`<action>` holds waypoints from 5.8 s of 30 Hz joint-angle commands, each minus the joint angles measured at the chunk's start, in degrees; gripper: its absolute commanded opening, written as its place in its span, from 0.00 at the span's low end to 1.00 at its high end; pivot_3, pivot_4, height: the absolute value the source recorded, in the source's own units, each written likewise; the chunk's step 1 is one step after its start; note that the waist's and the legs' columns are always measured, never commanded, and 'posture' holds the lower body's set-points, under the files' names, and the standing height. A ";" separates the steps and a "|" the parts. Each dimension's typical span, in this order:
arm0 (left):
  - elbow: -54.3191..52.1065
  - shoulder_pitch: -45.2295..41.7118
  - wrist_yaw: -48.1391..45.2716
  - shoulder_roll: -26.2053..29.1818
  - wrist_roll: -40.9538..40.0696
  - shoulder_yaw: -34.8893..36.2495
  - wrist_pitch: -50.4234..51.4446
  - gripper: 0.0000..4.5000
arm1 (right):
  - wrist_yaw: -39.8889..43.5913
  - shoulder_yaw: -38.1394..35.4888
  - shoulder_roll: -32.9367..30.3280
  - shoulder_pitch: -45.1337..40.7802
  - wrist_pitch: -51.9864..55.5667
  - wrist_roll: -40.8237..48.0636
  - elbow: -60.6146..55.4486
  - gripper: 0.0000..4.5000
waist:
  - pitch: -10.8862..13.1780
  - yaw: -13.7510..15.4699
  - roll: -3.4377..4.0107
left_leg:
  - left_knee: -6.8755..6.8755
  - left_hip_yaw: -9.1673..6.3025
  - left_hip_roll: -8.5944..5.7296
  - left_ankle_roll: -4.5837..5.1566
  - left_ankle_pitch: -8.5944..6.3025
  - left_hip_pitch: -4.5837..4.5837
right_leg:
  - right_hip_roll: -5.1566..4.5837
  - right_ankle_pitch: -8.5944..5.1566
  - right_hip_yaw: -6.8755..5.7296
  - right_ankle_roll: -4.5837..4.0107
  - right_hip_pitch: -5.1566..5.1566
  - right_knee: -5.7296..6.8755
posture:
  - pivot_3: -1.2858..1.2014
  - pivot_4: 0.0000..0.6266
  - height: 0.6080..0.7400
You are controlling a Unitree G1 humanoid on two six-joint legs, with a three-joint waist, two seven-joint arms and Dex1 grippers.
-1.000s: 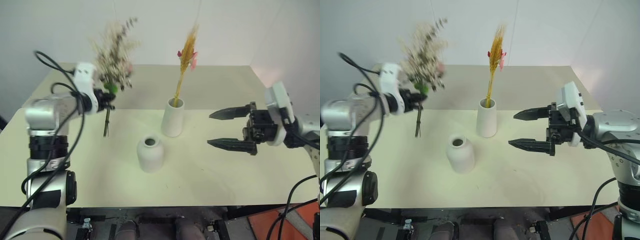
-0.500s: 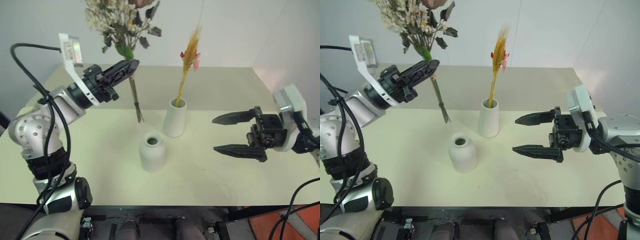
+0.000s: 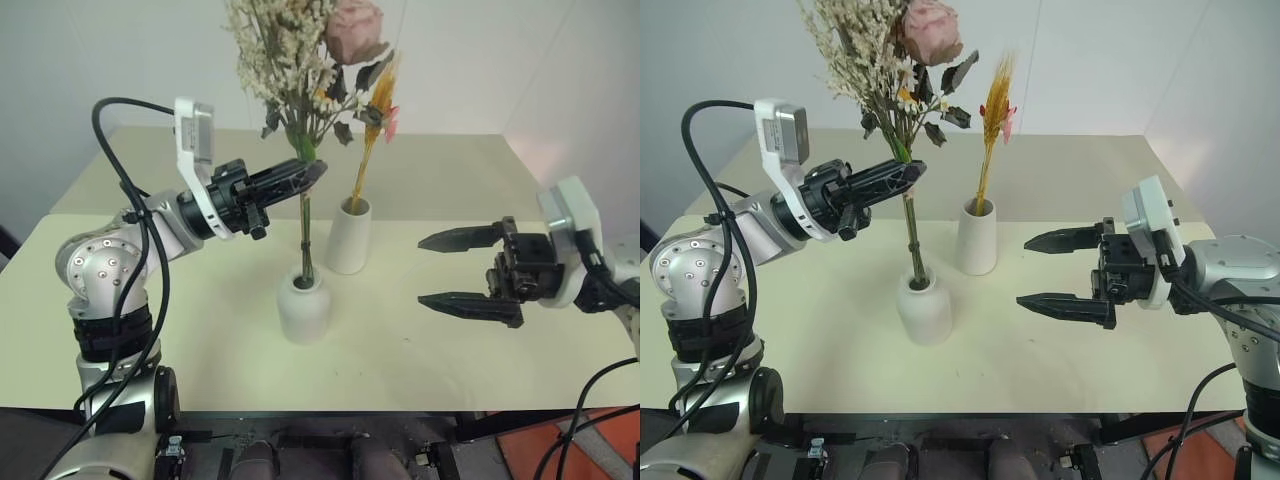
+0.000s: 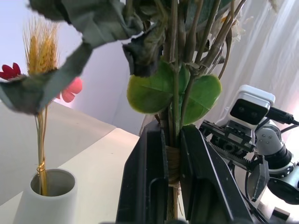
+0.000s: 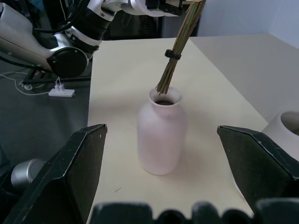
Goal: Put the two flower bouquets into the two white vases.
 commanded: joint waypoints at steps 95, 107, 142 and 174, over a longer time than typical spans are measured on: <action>-5.00 16.33 -6.54 6.32 7.51 -8.23 -11.57 0.99 | -1.96 0.43 2.00 0.06 -4.09 -0.46 -0.69 1.00 | 0.00 0.00 0.00 | 0.00 0.00 0.02 0.00 0.00 0.02 | 0.00 -0.05 0.00 0.07 0.01 -0.02 | 0.52 0.24 1.00; 8.86 4.03 -14.05 2.82 12.22 -14.97 -14.72 0.99 | -2.93 0.58 2.35 0.29 -4.23 -0.29 -1.19 1.00 | 0.00 0.11 0.00 | 0.01 0.01 0.01 0.00 0.00 0.01 | 0.00 -0.05 -0.01 0.06 0.04 -0.06 | 0.52 0.24 1.00; 8.95 3.44 -23.97 6.60 14.34 -14.17 -15.29 0.99 | -3.90 1.50 2.84 0.89 -6.12 -1.21 -0.33 1.00 | 0.00 -0.01 0.00 | 0.00 0.00 0.02 0.01 0.00 0.00 | 0.01 -0.06 0.00 0.08 0.02 -0.05 | 0.52 0.24 1.00; 18.75 -3.84 -31.32 2.50 14.27 -14.05 -13.25 0.99 | -6.72 2.51 4.24 1.92 -6.08 -2.45 0.69 1.00 | 0.00 -0.03 0.00 | 0.01 0.00 0.02 0.01 0.00 0.00 | 0.01 -0.06 0.00 0.08 0.02 -0.03 | 0.52 0.24 1.00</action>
